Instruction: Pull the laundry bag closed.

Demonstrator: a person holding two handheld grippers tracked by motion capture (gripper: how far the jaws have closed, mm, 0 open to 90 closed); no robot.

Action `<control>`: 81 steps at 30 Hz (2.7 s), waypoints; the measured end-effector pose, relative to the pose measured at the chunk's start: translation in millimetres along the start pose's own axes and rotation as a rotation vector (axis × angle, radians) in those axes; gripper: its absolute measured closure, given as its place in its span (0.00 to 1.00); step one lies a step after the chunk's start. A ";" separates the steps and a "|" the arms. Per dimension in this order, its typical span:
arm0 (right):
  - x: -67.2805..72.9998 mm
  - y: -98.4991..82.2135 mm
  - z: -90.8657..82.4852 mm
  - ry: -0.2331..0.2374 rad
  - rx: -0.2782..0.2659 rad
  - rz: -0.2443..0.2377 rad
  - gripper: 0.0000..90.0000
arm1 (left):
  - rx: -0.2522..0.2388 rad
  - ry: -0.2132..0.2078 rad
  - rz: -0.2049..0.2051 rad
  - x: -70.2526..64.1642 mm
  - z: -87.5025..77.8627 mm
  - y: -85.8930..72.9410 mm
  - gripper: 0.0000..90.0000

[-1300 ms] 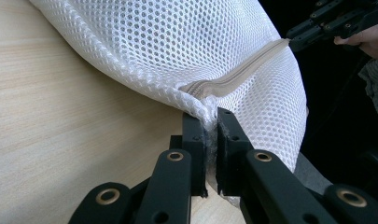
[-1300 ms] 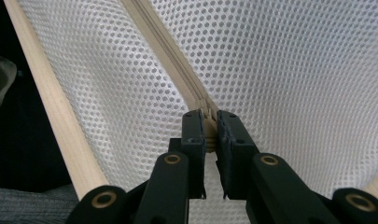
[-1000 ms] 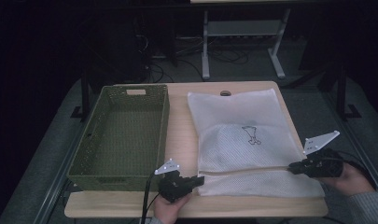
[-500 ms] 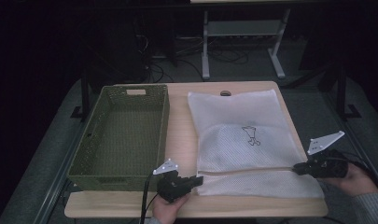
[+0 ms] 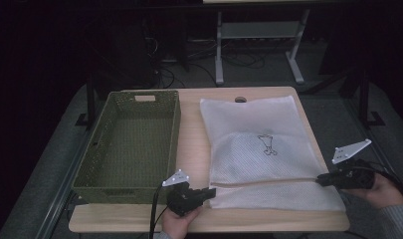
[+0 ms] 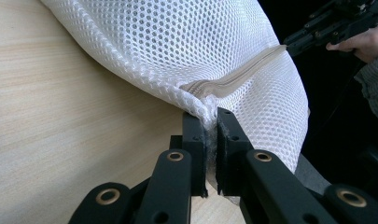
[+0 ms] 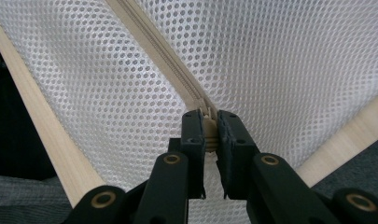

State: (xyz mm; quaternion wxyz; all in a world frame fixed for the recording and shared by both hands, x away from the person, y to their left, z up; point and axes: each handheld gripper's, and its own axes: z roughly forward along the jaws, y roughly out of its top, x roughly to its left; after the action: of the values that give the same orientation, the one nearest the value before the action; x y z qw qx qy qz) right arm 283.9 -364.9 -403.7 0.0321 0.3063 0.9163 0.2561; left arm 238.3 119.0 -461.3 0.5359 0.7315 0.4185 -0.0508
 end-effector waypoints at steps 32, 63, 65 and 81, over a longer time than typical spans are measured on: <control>-19.6 -40.6 -0.7 -0.063 0.003 0.122 0.89 | -0.004 0.016 -0.016 1.4 -0.7 -1.6 0.94; 23.5 28.4 16.3 0.041 -0.133 0.003 0.59 | -0.050 0.113 0.067 -13.9 -12.6 9.0 0.63; 25.1 30.1 16.3 0.040 -0.134 -0.001 0.59 | -0.054 0.107 0.071 -14.9 -13.5 10.1 0.62; 51.7 61.5 22.6 0.074 -0.154 -0.073 0.53 | -0.082 0.066 0.080 -22.3 -18.1 12.9 0.55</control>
State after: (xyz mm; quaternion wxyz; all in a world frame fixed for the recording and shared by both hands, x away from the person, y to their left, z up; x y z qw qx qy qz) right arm 280.4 -283.0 -388.1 0.0311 0.2598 0.9049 0.3357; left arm 225.8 120.5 -432.5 0.5530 0.7263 0.4080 0.0121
